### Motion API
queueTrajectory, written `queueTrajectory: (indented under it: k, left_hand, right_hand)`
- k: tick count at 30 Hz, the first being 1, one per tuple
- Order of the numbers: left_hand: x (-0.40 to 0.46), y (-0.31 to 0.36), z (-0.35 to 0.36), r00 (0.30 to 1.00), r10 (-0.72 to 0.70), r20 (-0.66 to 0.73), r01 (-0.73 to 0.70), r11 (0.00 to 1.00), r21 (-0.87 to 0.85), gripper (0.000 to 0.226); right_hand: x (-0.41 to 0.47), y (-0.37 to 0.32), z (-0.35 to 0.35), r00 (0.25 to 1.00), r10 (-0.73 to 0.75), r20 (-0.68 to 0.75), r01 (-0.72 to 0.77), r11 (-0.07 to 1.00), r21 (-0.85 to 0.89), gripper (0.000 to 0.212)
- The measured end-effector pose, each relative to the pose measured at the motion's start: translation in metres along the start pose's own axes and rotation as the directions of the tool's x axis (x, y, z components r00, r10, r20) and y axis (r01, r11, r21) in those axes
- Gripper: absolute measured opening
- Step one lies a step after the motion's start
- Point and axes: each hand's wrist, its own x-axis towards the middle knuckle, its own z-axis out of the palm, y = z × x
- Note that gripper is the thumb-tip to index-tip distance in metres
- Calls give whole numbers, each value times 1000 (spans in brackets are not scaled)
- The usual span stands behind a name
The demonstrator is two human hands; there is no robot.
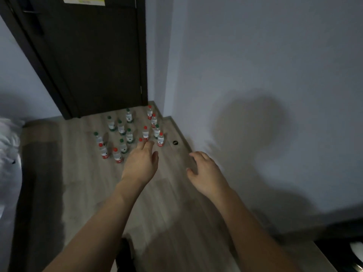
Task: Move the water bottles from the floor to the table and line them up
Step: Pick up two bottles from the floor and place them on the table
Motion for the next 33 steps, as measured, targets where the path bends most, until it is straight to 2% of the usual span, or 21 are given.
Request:
queueTrajectory:
  k: [6,11,17,26,33]
  left_hand:
    - [96,-83,-42,1000,8,-22,-8,1000,1,35]
    - [169,-139,-64,999,-39,-10,39,999,-23,40]
    - [241,-181,-60,997,-63,33,64,998,-14,43]
    - [379,-240,-78,999,-15,35,12,994,104,36]
    - [474,-288,-84,995,-28,99,20,997,80,42]
  right_hand:
    - [100,-68,31,1000,-10,27,9,1000,24,53]
    - [176,-110,51,999,17,38,-18,1000,23,50]
    - [248,-130,78,994,69,89,-75,996,58,48]
    - [405,-157,109,997,49,65,-56,991,124,39]
    - [499,-184,139,994,73,75,-84,985,151,35]
